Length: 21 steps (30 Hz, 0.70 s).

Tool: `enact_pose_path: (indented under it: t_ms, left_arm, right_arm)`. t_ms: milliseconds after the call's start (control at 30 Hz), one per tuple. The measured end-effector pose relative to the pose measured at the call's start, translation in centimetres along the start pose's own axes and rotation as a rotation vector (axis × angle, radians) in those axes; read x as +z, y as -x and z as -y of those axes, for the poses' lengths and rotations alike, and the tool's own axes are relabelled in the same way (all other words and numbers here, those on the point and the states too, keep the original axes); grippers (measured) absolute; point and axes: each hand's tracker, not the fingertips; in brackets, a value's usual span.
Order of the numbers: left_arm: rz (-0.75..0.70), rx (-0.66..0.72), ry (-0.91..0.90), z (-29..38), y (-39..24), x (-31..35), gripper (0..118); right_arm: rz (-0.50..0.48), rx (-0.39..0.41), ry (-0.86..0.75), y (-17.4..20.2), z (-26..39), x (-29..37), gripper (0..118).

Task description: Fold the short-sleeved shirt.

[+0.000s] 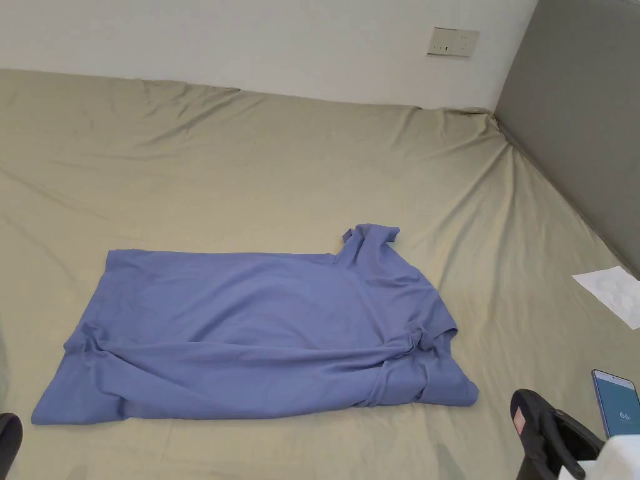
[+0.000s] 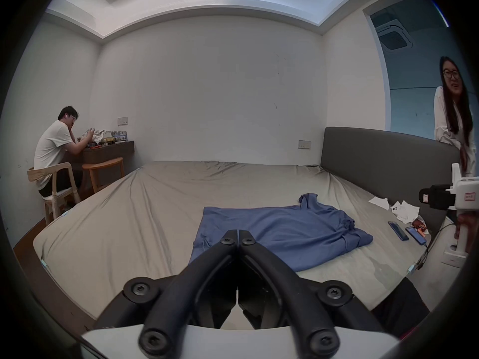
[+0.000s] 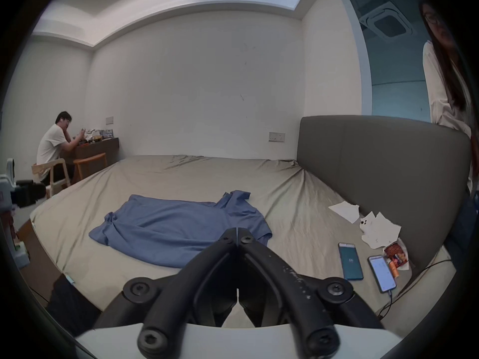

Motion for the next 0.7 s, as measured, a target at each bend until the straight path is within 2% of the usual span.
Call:
enact_pose_path:
  t_ms: [67,100,133,167,200,233,267,300,367,433,533,633,667,700]
  left_arm:
    - [0.006,0.005,0.02,0.0,0.0,-0.3,0]
    - [0.008,0.014,0.023,0.0,0.0,-0.4,0]
    - [0.012,0.019,0.023,0.9,0.6,-0.3,0]
    - [0.016,0.022,0.024,0.9,0.6,-0.4,0]
    - [0.016,0.022,0.027,0.9,0.6,-0.6,0]
    - [0.016,0.019,0.032,0.9,0.6,-0.6,0]
    - [0.021,0.018,0.034,1.2,0.4,-0.4,0]
    - [0.027,0.022,0.037,1.2,0.4,-0.4,0]
    - [0.035,0.022,0.04,1.3,0.3,-0.6,0]
    - [0.028,0.017,0.054,1.5,0.0,-0.4,0]
    - [0.03,0.035,0.057,1.8,-0.3,-0.3,0]
    - [0.024,0.029,0.072,2.1,-0.5,-0.4,0]
    - [0.028,0.035,0.079,2.0,-0.8,-0.5,0]
    - [0.032,0.039,0.085,2.1,-0.8,-0.7,0]
  right_arm:
    - [0.03,0.005,0.116,-1.0,-0.2,-2.9,1]
    - [0.031,-0.009,0.152,-1.9,0.1,-5.1,11]
    - [0.042,-0.042,0.156,-2.8,0.6,-7.2,34]
    - [0.059,-0.119,0.247,-4.0,0.8,-10.0,65]
    - [0.051,-0.198,0.364,-5.3,1.4,-13.1,104]
    - [0.026,-0.25,0.394,-6.2,2.2,-15.5,118]
    - [0.032,-0.276,0.455,-7.2,2.9,-18.1,117]
    - [0.053,-0.306,0.492,-7.8,3.7,-20.4,109]
    - [0.079,-0.193,0.56,-8.0,5.1,-24.2,99]
    - [0.089,-0.161,0.609,-7.9,6.6,-26.4,98]
    - [0.043,-0.233,0.666,-8.0,8.0,-28.3,89]
    - [0.022,-0.252,0.682,-8.1,8.7,-28.8,86]
    - [0.026,-0.251,0.688,-7.7,8.9,-28.8,78]
    - [0.035,-0.214,0.699,-7.4,9.1,-28.7,56]
